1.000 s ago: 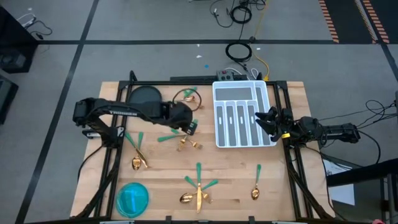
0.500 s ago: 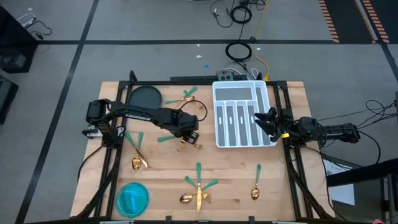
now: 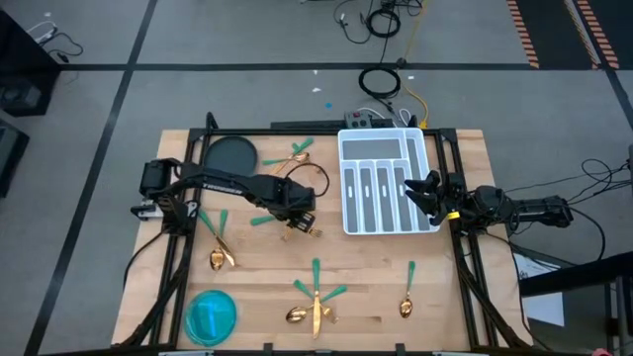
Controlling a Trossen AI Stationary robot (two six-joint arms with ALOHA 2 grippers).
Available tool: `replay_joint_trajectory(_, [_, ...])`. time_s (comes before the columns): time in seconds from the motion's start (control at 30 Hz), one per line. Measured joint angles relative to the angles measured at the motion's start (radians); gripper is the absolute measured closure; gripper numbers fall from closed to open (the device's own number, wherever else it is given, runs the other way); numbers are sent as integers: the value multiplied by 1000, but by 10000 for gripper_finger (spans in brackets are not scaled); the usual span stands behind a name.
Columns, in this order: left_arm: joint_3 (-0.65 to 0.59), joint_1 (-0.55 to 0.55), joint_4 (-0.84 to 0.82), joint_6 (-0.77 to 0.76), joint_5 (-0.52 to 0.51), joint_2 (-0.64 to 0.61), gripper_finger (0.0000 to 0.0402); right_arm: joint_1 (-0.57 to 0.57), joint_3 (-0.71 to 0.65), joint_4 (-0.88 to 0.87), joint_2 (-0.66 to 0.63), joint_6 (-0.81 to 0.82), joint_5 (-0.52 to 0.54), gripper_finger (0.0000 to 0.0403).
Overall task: Sort silverware
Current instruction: Put the green fork into the white silverware organizer
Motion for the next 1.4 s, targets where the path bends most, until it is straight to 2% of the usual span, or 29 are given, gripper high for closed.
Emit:
replay_joint_trajectory(0.2, [0,-14,18,2,22,70,230,0,0,0,0,1,0,188])
replay_joint_trajectory(0.8, [4,-32,27,7,11,150,232,0,0,1,0,1,-3,188])
replay_joint_trajectory(0.9, [4,-32,33,6,13,150,252,0,0,2,0,1,-3,188])
replay_joint_trajectory(1.0, [4,-32,36,6,18,149,293,0,0,1,0,1,-3,188])
replay_joint_trajectory(1.4, [42,-40,-19,34,64,152,296,0,0,0,0,1,0,188])
